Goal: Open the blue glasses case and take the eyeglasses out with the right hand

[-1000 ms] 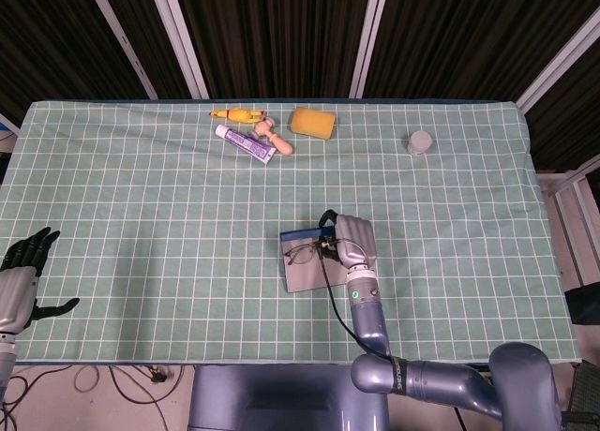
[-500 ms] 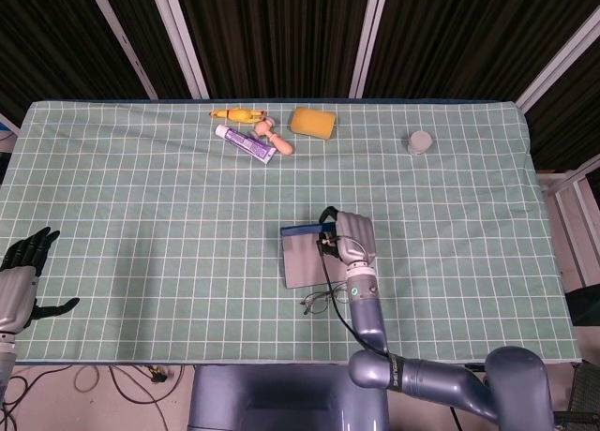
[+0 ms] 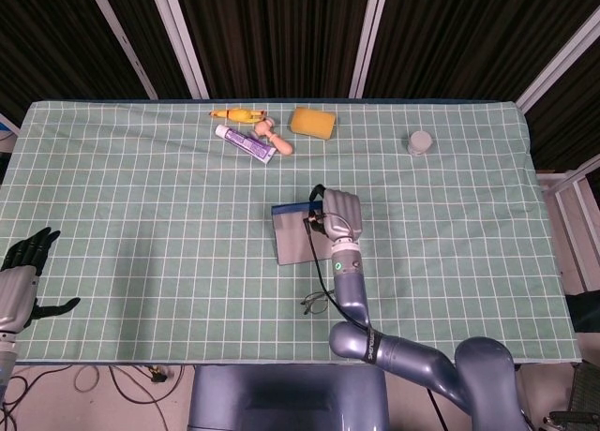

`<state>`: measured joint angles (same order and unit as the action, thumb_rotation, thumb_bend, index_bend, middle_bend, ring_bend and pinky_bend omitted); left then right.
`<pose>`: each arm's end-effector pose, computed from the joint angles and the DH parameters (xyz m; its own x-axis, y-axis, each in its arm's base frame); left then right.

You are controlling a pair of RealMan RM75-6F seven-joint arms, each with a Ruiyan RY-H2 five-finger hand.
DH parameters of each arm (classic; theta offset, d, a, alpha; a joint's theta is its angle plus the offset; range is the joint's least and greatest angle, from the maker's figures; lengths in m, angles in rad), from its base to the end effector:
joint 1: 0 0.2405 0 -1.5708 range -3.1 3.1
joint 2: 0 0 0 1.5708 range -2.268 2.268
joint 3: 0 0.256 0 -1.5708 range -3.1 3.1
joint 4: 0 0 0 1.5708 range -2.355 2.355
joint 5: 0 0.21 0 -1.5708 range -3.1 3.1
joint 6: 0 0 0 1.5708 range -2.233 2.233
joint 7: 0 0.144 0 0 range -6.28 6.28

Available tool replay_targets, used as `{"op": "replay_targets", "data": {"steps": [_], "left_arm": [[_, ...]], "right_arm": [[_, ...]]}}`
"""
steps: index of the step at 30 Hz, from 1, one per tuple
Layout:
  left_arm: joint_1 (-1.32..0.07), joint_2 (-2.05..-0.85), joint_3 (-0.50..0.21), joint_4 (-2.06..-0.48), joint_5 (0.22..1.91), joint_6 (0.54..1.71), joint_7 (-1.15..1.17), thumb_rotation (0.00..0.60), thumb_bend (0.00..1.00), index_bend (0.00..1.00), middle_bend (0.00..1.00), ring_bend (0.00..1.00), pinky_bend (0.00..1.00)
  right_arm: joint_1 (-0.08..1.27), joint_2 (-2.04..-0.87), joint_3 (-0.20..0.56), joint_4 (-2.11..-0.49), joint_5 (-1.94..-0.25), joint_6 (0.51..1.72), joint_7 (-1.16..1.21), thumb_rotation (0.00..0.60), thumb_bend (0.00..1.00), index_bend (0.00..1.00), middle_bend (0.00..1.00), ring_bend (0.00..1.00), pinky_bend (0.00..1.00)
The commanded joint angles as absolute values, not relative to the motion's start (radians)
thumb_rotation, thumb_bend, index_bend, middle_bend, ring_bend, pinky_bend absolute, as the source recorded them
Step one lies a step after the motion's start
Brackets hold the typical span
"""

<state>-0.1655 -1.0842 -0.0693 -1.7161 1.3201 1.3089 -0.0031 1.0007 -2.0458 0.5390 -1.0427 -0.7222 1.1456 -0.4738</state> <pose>-0.3073 0.2051 0.1475 0.2936 0.1375 0.9460 0.9482 0.0833 -0.3064 -0.0593 -0.4045 -0.0777 0.1131 -0.1005 0.9885 -0.9934 0.0053 0.1142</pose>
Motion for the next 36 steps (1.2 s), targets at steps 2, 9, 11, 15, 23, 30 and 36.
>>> {"op": "replay_targets", "data": {"steps": [2, 9, 11, 15, 23, 30, 36], "left_arm": [[-0.164, -1.084, -0.068, -1.716, 1.324, 1.313, -0.004, 0.6, 0.0, 0.0, 0.0, 0.0, 0.0], [-0.164, -1.087, -0.066, -1.714, 1.333, 1.318, -0.001, 0.6, 0.0, 0.0, 0.0, 0.0, 0.0], [-0.162, -1.087, -0.064, -1.712, 1.338, 1.322, 0.0, 0.6, 0.0, 0.0, 0.0, 0.0, 0.0], [-0.162, -1.091, -0.063, -1.706, 1.346, 1.327, 0.005, 0.6, 0.0, 0.0, 0.0, 0.0, 0.0], [-0.163, -1.099, -0.054, -1.695, 1.377, 1.338, 0.02, 0.6, 0.0, 0.0, 0.0, 0.0, 0.0], [-0.161, -1.104, -0.04, -1.671, 1.426, 1.359, 0.031, 0.6, 0.0, 0.0, 0.0, 0.0, 0.0], [-0.158, -1.114, -0.026, -1.648, 1.465, 1.378, 0.069, 0.6, 0.0, 0.0, 0.0, 0.0, 0.0]], "right_arm": [[1.054, -2.081, 0.58, -0.959, -0.699, 1.108, -0.499, 0.6, 0.39, 0.21, 0.89, 0.97, 1.0], [1.017, -2.046, 0.564, -1.044, -0.703, 1.146, -0.535, 0.6, 0.36, 0.0, 0.89, 0.97, 1.0], [0.991, -2.02, 0.547, -1.102, -0.711, 1.166, -0.547, 0.6, 0.36, 0.0, 0.89, 0.96, 1.0], [0.912, -1.936, 0.487, -1.259, -0.739, 1.209, -0.575, 0.6, 0.35, 0.0, 0.87, 0.95, 0.99], [0.701, -1.654, 0.281, -1.628, -0.899, 1.335, -0.609, 0.6, 0.34, 0.0, 0.54, 0.66, 0.65], [0.53, -1.394, 0.125, -1.861, -0.998, 1.43, -0.599, 0.6, 0.2, 0.0, 0.03, 0.04, 0.29], [0.384, -1.22, 0.006, -1.945, -1.11, 1.508, -0.494, 0.6, 0.06, 0.0, 0.0, 0.0, 0.24]]}}
